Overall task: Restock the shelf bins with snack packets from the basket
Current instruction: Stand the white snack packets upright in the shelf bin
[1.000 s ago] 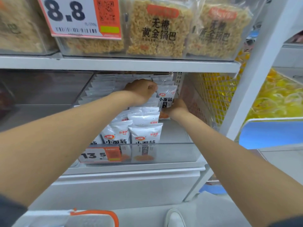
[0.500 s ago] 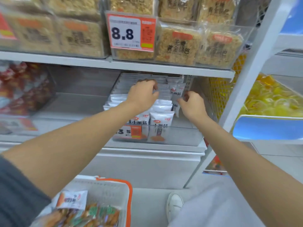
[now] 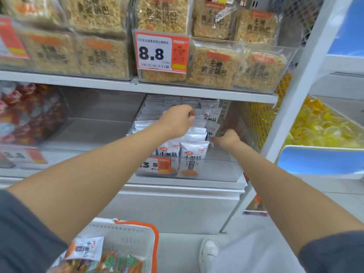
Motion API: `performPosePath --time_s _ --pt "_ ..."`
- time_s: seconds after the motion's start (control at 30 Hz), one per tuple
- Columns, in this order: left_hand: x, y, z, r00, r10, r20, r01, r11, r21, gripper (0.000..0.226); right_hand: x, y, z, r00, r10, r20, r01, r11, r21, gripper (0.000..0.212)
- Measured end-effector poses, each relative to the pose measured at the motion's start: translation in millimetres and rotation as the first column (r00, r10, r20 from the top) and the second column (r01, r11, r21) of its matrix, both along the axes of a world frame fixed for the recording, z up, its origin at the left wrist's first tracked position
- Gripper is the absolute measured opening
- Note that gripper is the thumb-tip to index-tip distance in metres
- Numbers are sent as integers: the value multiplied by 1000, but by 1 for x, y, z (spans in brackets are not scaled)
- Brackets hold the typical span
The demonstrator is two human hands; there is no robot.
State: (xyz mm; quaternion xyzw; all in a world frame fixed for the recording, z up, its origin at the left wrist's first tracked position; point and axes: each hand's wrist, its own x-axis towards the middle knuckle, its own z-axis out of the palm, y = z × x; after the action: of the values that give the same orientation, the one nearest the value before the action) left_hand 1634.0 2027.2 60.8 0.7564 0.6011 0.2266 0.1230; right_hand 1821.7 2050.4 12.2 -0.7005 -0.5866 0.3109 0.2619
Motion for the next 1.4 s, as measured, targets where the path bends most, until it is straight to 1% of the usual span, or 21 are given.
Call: performPosePath --time_s 0.13,0.23,0.37,0.47,0.53,0.6,0.7,0.8,0.87,0.97,1.03,1.1,1.17,1.23,1.27,1.33,1.4 --pt "25 35 -5 1000 -7 -16 7 1000 3 29 -1 33 -9 999 39 -16 -38 999 33 35" --pt "39 55 -5 992 13 -129 -12 1000 5 30 1 52 -12 1000 17 -23 -15 998 64 29" --pt "49 72 -9 975 5 -222 -12 999 -32 36 5 66 -25 990 -70 -120 85 988 131 27" --pt "50 76 -19 952 -11 -306 -8 998 -62 36 4 69 -33 973 -123 -196 152 979 139 26" --pt "50 75 -24 945 -6 -327 -16 998 -66 39 1 71 -35 972 -94 -214 127 980 150 27" --pt "49 74 -25 951 7 -308 -29 997 -68 40 -3 69 -35 977 -51 -208 81 987 137 28" --pt "47 73 -23 963 4 -271 -27 996 -83 38 -4 67 -37 982 -49 -182 70 992 109 28" --pt "43 69 -21 970 -12 -244 -10 996 -92 36 -1 60 -31 990 -58 -132 70 993 95 45" --pt "37 62 -18 980 -8 -200 -7 997 -74 31 2 52 -24 993 -61 -104 74 989 127 49" --pt "24 42 -13 995 36 -88 -33 999 34 24 1 35 -8 999 -17 -44 26 974 223 34" --pt "14 25 -12 994 83 -65 -74 990 121 21 -4 18 3 999 18 -41 -5 954 299 29" --pt "3 4 -10 990 134 -42 -123 973 195 18 -12 -2 15 998 40 -39 -22 925 380 32" --pt "-10 -22 -7 985 170 29 -172 954 245 8 -23 -21 19 996 86 7 -78 868 491 31" --pt "-21 -52 -8 973 210 97 -229 936 267 3 -37 -43 21 983 94 158 -171 784 597 27" --pt "-25 -67 -9 964 237 122 -262 927 270 3 -44 -55 19 966 79 246 -225 725 651 25" --pt "-34 -96 -16 947 281 159 -312 921 232 5 -60 -79 13 933 83 350 -325 611 722 21" --pt "-47 -118 -27 927 323 189 -352 924 147 6 -80 -99 1 908 161 387 -408 549 729 17"
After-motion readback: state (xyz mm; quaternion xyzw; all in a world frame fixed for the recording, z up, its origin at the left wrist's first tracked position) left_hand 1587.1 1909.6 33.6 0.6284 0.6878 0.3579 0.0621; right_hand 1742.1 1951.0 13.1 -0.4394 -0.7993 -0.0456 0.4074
